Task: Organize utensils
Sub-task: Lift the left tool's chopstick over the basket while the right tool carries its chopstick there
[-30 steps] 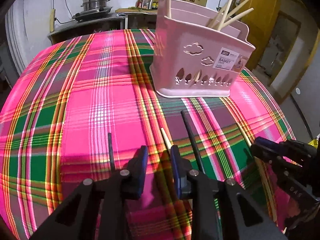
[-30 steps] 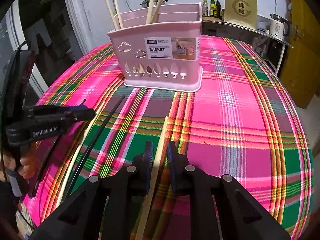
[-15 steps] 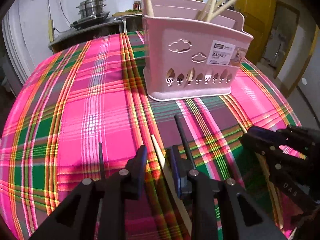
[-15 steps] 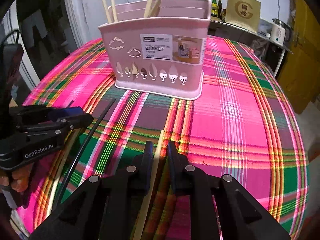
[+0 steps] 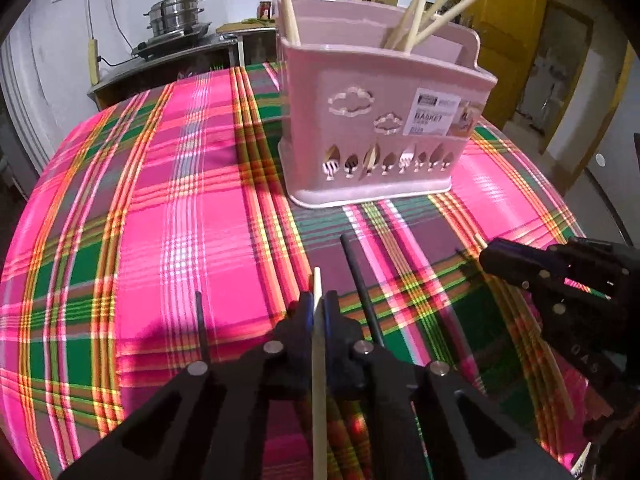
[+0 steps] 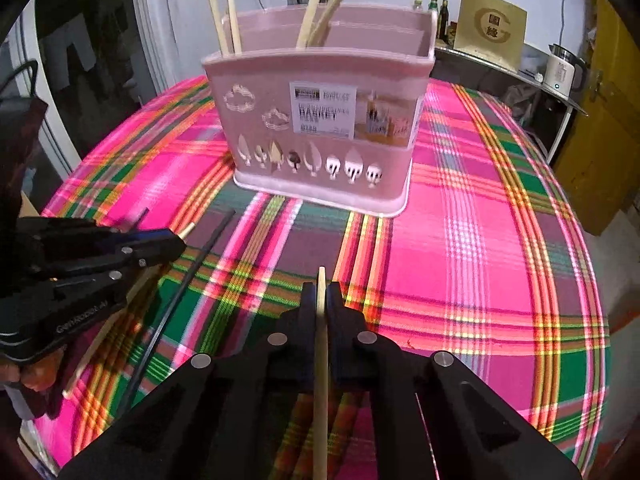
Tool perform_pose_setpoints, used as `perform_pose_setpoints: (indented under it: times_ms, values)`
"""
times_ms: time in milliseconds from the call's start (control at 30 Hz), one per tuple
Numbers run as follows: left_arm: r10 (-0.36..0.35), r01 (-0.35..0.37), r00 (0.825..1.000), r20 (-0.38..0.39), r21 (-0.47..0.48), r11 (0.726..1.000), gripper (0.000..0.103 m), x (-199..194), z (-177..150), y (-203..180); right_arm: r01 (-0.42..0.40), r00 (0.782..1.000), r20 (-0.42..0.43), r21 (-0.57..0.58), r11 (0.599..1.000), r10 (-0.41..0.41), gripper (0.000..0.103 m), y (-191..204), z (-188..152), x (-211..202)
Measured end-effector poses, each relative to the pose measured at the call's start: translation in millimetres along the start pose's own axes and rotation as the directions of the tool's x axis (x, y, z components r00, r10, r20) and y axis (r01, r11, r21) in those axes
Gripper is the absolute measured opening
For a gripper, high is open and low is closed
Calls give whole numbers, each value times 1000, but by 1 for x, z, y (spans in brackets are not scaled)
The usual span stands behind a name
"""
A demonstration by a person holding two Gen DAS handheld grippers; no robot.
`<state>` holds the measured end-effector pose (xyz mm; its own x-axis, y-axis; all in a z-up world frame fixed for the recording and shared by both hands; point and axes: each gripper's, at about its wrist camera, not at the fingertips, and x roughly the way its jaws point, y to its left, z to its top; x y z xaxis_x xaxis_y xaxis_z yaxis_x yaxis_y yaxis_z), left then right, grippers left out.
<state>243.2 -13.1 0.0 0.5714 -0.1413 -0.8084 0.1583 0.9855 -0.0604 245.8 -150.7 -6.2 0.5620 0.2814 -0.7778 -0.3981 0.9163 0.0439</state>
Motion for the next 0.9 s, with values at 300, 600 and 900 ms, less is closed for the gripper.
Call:
perform_pose_setpoints:
  times_ms: [300, 600, 900]
  values:
    - [-22, 22, 994, 103, 1, 1000, 6, -52, 26, 4, -68, 987, 149, 28, 997, 63, 5, -3, 26, -54]
    - [-40, 40, 976, 215, 6, 999, 6, -106, 45, 10, -78, 963, 261, 22, 997, 70, 5, 5, 43, -98]
    - [-54, 49, 963, 265, 26, 998, 6, -132, 47, 7, -74, 949, 308, 3, 997, 69, 5, 7, 47, -122]
